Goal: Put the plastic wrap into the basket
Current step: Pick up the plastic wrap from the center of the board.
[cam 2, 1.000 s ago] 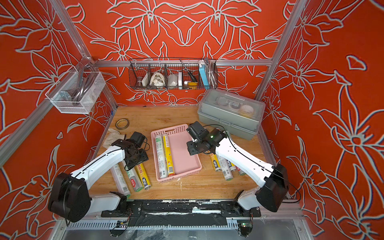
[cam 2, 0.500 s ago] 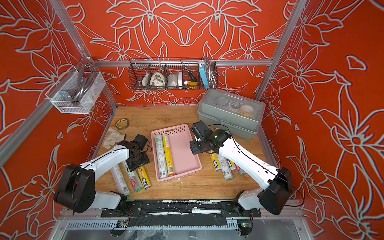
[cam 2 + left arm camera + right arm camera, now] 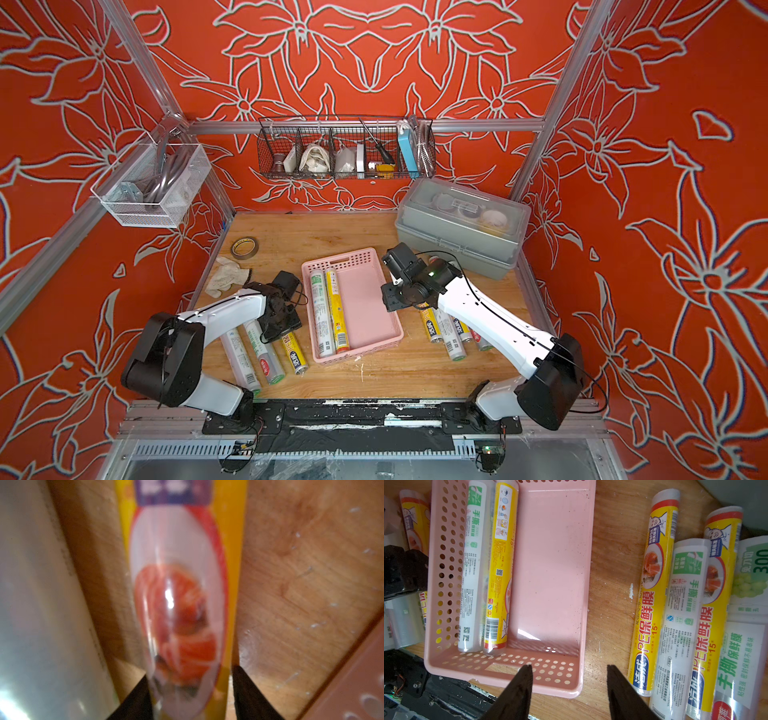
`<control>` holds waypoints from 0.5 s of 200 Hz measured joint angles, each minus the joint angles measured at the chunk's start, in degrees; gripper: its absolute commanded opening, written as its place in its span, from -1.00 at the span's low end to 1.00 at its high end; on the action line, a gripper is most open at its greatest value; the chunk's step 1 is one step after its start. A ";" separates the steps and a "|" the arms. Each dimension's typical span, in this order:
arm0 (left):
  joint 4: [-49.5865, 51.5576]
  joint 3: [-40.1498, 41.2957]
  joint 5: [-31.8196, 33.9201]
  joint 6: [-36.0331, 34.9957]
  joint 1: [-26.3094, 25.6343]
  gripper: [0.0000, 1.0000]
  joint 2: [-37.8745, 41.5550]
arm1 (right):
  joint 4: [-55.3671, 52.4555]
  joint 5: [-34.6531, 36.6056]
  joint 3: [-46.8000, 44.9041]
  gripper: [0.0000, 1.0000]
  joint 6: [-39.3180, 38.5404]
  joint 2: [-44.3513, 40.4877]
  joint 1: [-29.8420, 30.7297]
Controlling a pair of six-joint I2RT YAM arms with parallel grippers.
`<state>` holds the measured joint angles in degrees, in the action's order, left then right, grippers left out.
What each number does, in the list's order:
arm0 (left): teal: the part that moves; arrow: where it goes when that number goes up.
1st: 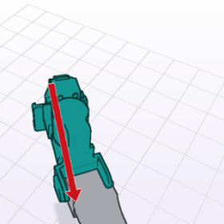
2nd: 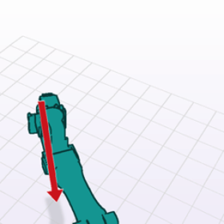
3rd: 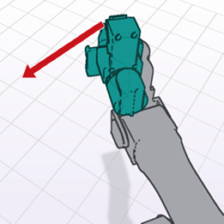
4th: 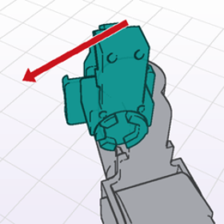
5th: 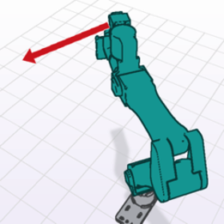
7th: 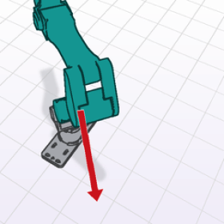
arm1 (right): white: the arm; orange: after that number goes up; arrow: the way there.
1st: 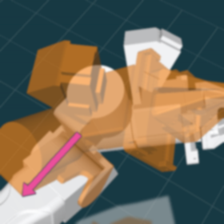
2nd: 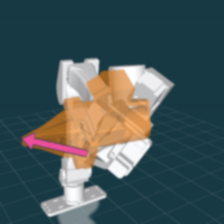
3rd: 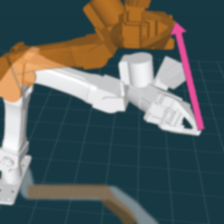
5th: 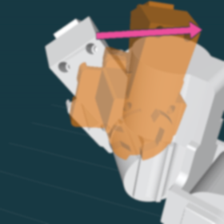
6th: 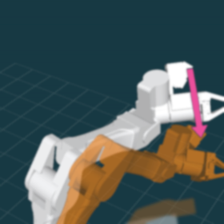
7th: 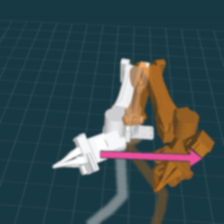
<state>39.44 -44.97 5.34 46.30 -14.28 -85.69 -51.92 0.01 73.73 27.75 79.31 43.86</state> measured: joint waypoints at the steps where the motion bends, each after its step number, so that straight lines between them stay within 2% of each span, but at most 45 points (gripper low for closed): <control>1: -0.02 0.00 0.02 -0.04 -0.02 0.01 0.00 | 0.00 -0.02 0.00 0.16 0.00 0.00 0.00; 51: -0.22 0.09 0.50 -0.74 0.00 -0.29 0.33 | 0.00 -0.04 -0.02 0.16 0.00 0.00 -0.26; 100: 5.75 -3.23 2.93 -1.95 0.00 -0.35 5.49 | 0.02 -0.04 -0.26 0.16 -0.04 -0.37 -0.52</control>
<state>45.19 -48.21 8.27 44.36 -14.28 -80.20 -51.90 -0.03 73.47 27.70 78.94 43.33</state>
